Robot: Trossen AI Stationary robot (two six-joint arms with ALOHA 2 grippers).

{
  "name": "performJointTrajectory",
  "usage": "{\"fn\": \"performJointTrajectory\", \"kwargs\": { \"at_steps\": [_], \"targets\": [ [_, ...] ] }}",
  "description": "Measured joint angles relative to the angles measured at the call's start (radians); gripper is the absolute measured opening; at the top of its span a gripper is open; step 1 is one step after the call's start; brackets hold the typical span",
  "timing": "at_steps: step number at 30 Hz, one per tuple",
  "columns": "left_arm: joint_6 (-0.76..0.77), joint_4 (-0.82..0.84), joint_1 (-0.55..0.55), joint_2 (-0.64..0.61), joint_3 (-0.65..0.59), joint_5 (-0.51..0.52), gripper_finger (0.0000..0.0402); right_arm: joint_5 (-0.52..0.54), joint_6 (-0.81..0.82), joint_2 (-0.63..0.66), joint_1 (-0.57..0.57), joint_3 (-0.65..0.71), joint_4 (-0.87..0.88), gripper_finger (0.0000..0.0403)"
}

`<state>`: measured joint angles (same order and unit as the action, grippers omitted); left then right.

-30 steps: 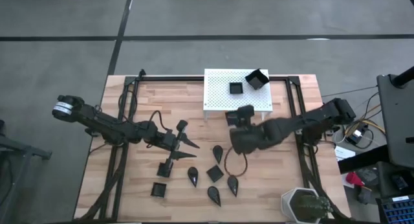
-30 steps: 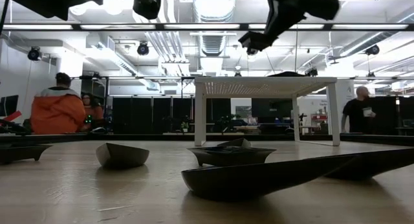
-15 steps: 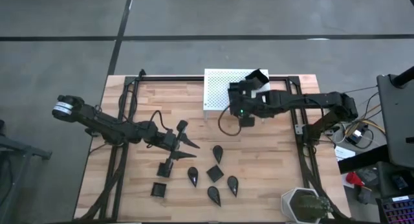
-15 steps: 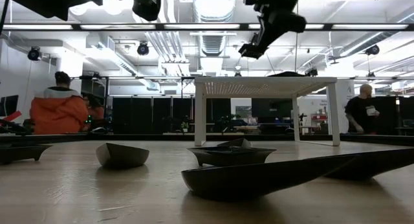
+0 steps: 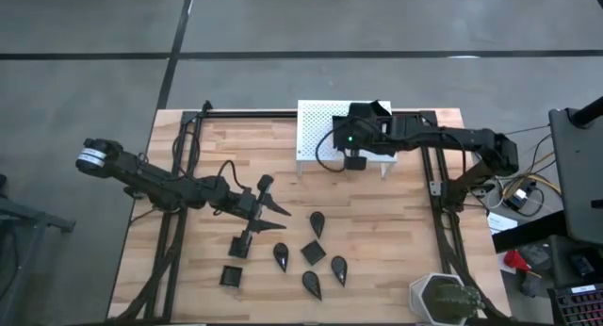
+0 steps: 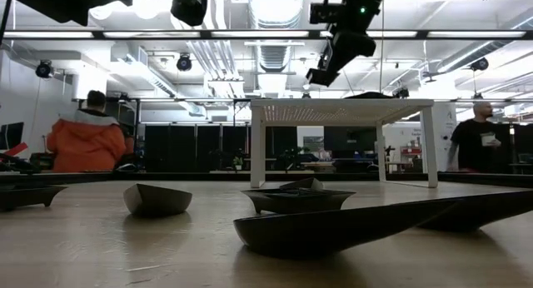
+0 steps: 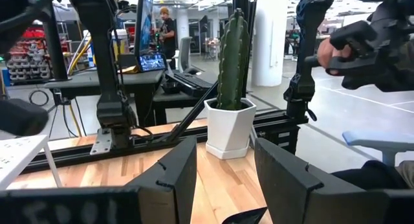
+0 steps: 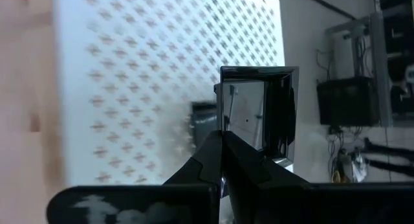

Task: Pick & Place Mini shaped plates
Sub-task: Stack the square plate on top of the square plate on the shelf

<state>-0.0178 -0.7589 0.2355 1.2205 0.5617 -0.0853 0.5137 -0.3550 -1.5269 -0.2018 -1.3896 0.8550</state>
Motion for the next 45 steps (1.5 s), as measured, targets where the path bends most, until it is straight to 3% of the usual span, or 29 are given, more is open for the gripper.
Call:
{"fn": "performJointTrajectory", "kwargs": {
  "at_steps": [39, 45],
  "targets": [
    [0.000, -0.005, 0.000, 0.000, 0.001, 0.000, 0.0152, 0.009, -0.012, -0.056, -0.080, 0.068, -0.056, 0.0009],
    [0.000, -0.005, 0.000, 0.000, 0.001, 0.000, 0.0152, 0.013, -0.021, -0.056, -0.080, 0.068, -0.057, 0.0038]
  ]
}}
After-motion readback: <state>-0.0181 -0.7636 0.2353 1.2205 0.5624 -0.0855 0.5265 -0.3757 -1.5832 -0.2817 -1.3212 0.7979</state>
